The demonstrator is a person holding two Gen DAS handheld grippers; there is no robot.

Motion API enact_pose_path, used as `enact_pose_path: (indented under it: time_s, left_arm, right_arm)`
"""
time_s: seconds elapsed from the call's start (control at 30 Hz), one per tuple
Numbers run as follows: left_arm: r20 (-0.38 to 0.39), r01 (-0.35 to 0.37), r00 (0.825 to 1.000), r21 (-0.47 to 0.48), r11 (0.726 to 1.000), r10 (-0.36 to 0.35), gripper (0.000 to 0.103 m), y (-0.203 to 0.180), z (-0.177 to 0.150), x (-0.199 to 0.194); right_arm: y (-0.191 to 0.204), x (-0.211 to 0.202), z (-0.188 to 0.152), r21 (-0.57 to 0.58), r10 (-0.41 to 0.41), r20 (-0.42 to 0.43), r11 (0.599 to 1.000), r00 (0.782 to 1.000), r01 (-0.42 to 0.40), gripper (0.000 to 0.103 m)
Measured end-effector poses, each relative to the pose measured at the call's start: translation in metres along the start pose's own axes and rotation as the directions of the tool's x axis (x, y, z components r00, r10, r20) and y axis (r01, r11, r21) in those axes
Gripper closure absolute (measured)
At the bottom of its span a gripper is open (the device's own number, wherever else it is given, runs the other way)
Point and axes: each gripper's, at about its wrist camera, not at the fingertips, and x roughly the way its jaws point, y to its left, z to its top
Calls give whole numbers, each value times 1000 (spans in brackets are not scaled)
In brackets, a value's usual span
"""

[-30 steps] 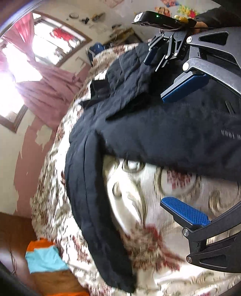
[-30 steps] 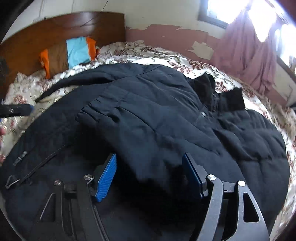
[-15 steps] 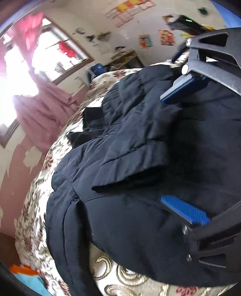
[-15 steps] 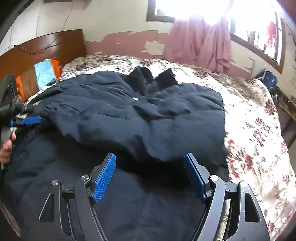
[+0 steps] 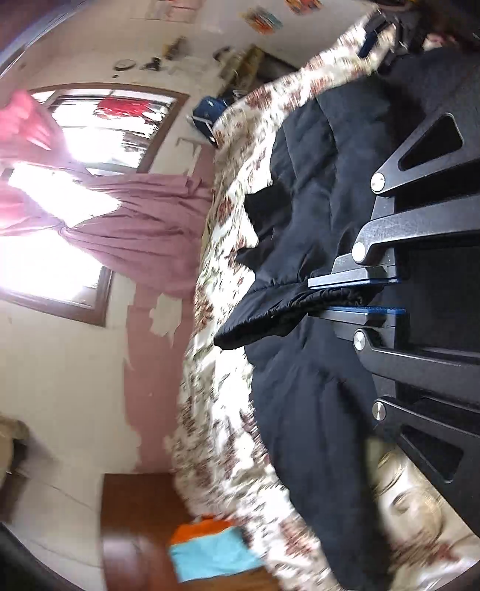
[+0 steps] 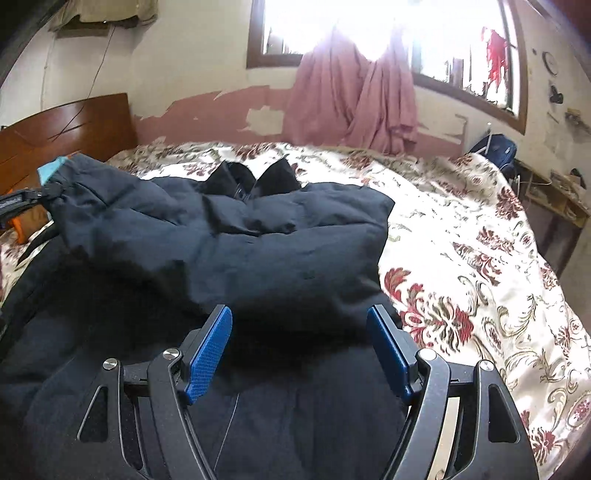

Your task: Fold large clothes

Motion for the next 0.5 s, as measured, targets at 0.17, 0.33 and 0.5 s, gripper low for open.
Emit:
enact_pose_path:
  time_s: [0.17,0.33,0.5]
  left_arm:
    - [-111,-90,989,29,996,93,95,15,-7,39]
    - [-213,-76,975,-85,993,57,94,51,-26,69]
    - [-231,-24,973,-185,983,-19,91,66,-35,75]
  right_arm:
    - [11,34,6,-6,-5,-34,1000,999,5,52]
    - [13,76,1,-1,-21,-149,1000,989,21,57]
    - [23,94,-4,-39,-58,-176,998,983,52,57]
